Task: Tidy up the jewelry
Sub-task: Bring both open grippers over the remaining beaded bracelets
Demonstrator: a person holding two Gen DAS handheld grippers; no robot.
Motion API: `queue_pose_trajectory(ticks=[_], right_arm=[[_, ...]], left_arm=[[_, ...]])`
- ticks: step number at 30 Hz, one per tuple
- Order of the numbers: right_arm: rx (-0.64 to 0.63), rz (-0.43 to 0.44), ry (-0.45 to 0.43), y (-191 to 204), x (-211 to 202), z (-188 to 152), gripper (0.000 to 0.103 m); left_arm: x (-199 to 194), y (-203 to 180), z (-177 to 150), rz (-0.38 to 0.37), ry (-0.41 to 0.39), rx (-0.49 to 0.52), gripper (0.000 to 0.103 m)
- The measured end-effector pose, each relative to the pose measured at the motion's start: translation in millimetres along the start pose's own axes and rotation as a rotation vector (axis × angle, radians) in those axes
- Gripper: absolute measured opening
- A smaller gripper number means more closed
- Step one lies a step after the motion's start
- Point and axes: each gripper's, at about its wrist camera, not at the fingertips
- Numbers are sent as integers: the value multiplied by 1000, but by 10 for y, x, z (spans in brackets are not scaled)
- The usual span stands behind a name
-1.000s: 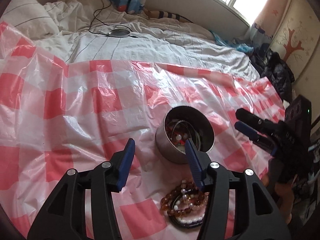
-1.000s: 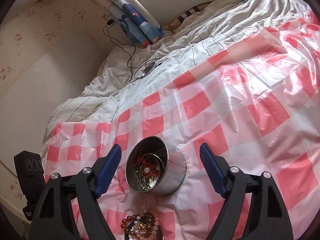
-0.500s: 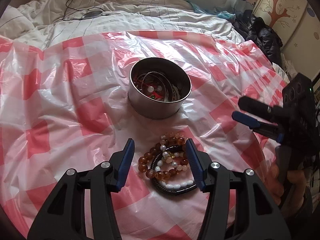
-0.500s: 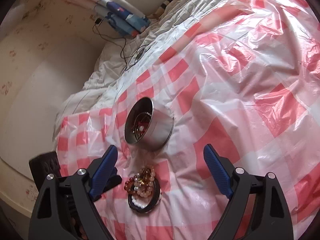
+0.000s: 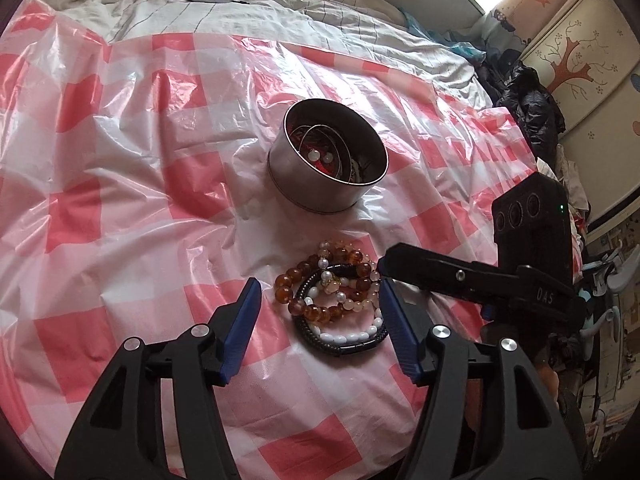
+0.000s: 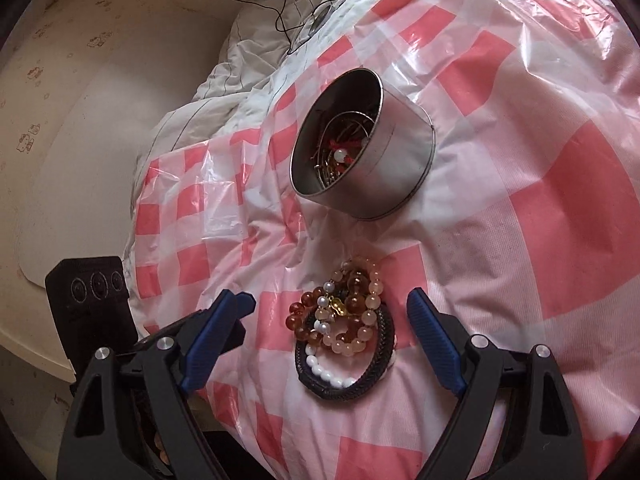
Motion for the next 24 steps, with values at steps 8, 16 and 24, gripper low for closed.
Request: queue_pose_trajectory(ticks=[8, 16, 24], right_arm=[[9, 53, 67, -47, 173, 90, 36], [-141, 96, 62, 282, 129, -6, 22], [-90, 64, 50, 220, 107, -13, 62]], left_arm=[[-49, 78, 17, 17, -20, -65, 62], [-222, 275, 52, 21, -84, -154, 68], [-291, 375, 11, 27, -100, -168, 73]])
Point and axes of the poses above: each gripper's, at about its wrist camera, not at the fingertips, and x roughly the way its jaws point, y to its left, z to its top, and after that the axes turned 10 degrees about y, right-handed
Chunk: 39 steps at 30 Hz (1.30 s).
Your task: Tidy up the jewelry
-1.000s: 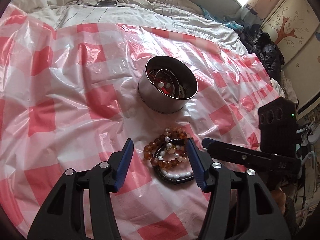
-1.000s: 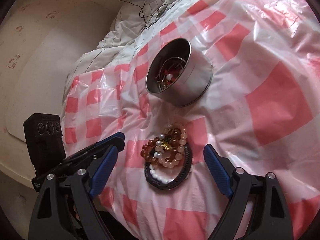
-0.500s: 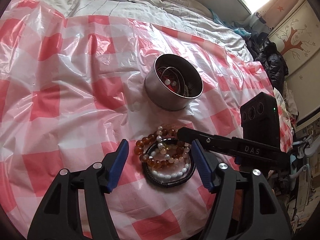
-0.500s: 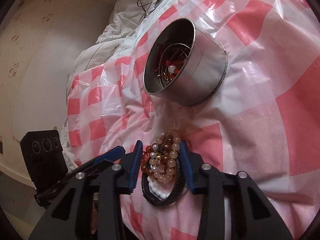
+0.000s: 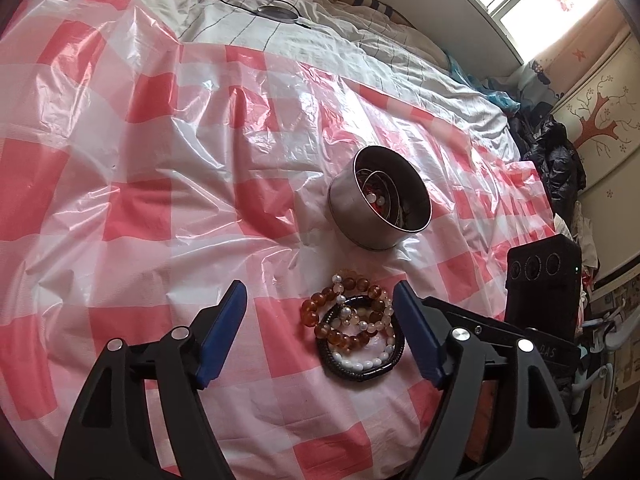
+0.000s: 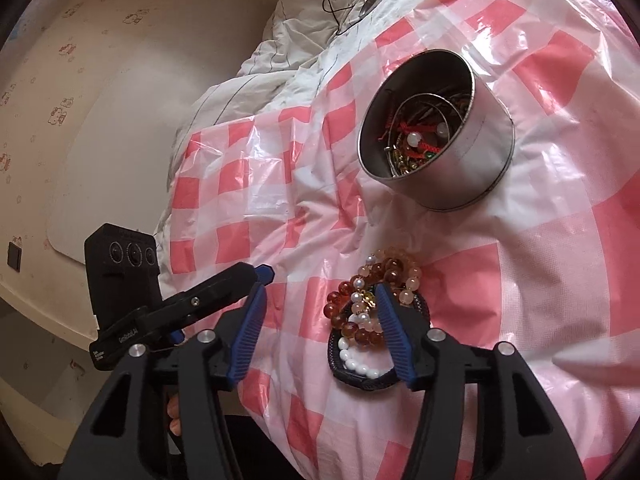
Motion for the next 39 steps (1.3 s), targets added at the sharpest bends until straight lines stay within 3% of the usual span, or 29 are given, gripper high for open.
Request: queue_pose_trajectory(ticks=[5, 11, 16, 18, 19, 21, 24, 31, 34, 35, 36, 37, 39], right_arm=[[21, -112, -6, -74, -56, -52, 67], [25, -124, 6, -103, 69, 40, 67], [-1, -153, 11, -76, 145, 65, 66], [-9, -180, 30, -80, 205, 77, 42], [-8, -188, 35, -87, 227, 83, 39], [-5, -170, 35, -95, 233, 90, 20], [-23, -118, -11, -54, 126, 69, 9], [-5, -49, -72, -72, -82, 24, 9], [10, -108, -48, -95, -65, 24, 9], [28, -113, -35, -123, -40, 24, 18], [44, -112, -26, -149, -21, 24, 42], [52, -115, -23, -166, -9, 22, 52], [48, -113, -24, -165, -8, 22, 55]], left_arm=[[39, -14, -25, 30, 24, 33, 74], [263, -72, -77, 49, 118, 75, 74], [213, -132, -73, 34, 80, 71, 74], [201, -119, -63, 32, 71, 54, 74], [213, -115, -58, 35, 74, 48, 74], [239, -115, -58, 43, 82, 44, 74], [285, -119, -59, 53, 95, 43, 74], [457, -96, -89, 78, 157, 46, 74], [444, -46, -73, 44, 148, 14, 74], [427, -30, -65, 21, 138, 1, 74], [412, -28, -54, -10, 128, -5, 74], [401, -38, -47, -44, 123, -5, 74], [443, -59, -45, -76, 145, -4, 74]])
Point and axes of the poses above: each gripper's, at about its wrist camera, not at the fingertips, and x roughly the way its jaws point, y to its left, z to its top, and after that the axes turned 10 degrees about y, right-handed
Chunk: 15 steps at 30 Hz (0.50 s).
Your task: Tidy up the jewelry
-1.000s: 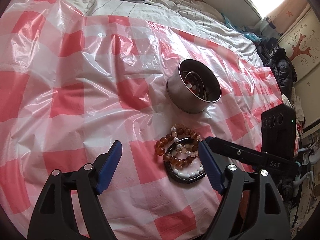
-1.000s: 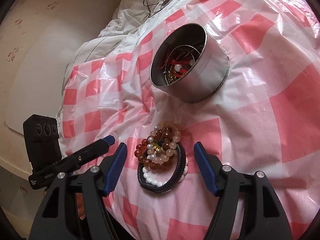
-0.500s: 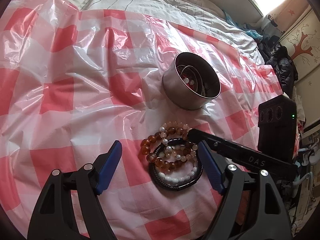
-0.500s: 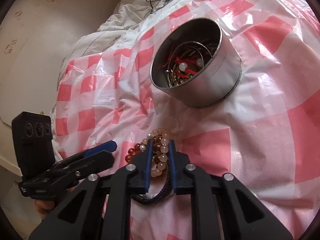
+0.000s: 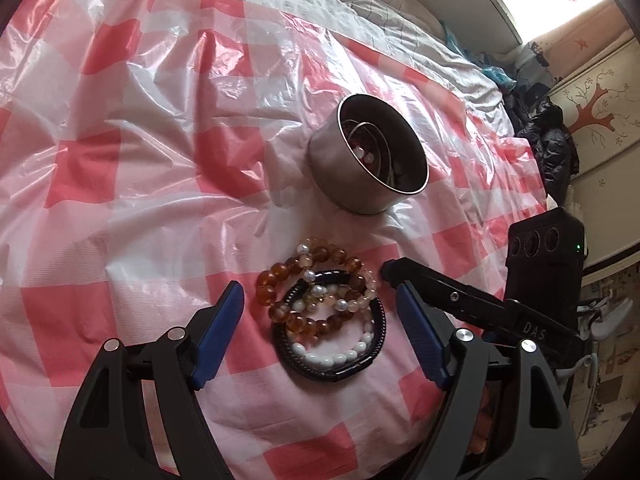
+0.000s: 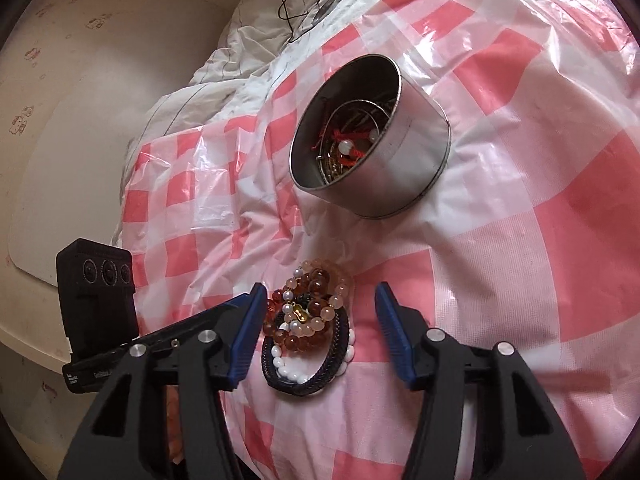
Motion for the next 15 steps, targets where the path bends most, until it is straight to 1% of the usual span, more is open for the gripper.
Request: queue_pose_trajectory(ticks=[3, 6, 7, 8, 10, 11, 13, 14, 15], right_arm=[[21, 15, -3, -47, -4, -2, 58], [31, 28, -2, -72, -2, -2, 59], [31, 29, -1, -70, 1, -1, 59], [28, 30, 1, -66, 6, 0, 61], [25, 29, 4, -60, 10, 0, 63], [25, 28, 4, -55, 14, -1, 63], [31, 28, 0, -63, 3, -3, 63], [32, 24, -8, -65, -11, -8, 66], [35, 27, -12, -73, -26, -10, 68]], left_arm=[[133, -39, -11, 14, 44, -1, 74], [185, -76, -13, -1, 46, 5, 74], [198, -82, -14, -8, 41, 0, 68], [215, -89, -13, -1, 38, -3, 64], [240, -96, 2, 15, 33, -7, 49], [255, -93, 12, 17, 31, -14, 44], [284, -73, 32, 21, 28, -26, 21], [304, -69, 41, 16, 26, -30, 18], [318, -70, 48, 7, 21, -27, 18]])
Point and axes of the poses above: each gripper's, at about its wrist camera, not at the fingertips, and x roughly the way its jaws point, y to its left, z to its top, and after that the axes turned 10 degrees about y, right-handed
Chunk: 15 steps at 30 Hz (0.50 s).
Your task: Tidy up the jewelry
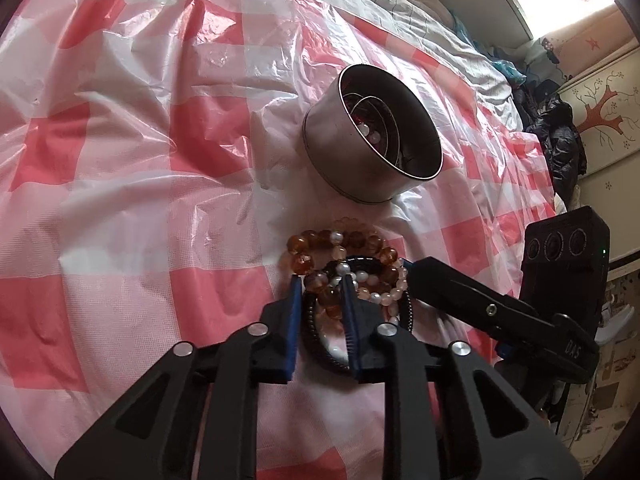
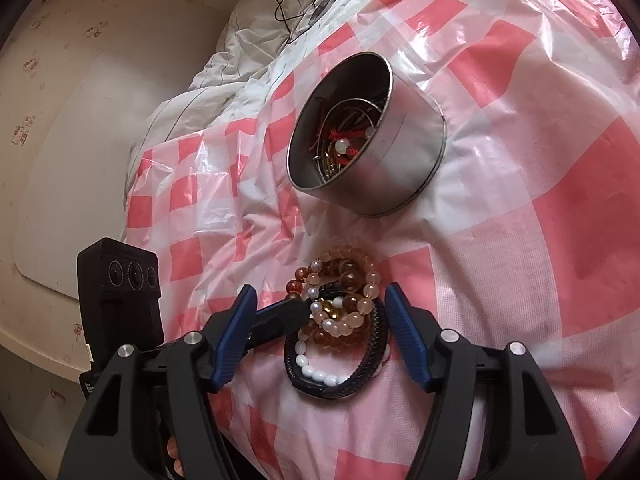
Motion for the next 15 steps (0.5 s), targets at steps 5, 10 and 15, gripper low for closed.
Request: queue_pose_trajectory(ticks=[5, 10, 15], right_arm=[[9, 0, -4, -26, -13, 1, 69], [14, 6, -4, -41, -13, 6, 69], [-1, -15, -5, -11, -13, 1, 72]], left_arm=[[-52, -82, 6, -8, -46, 41, 17], [-270, -107, 16, -86, -114, 50, 0], [-171, 2, 64, -81, -50, 15, 0]])
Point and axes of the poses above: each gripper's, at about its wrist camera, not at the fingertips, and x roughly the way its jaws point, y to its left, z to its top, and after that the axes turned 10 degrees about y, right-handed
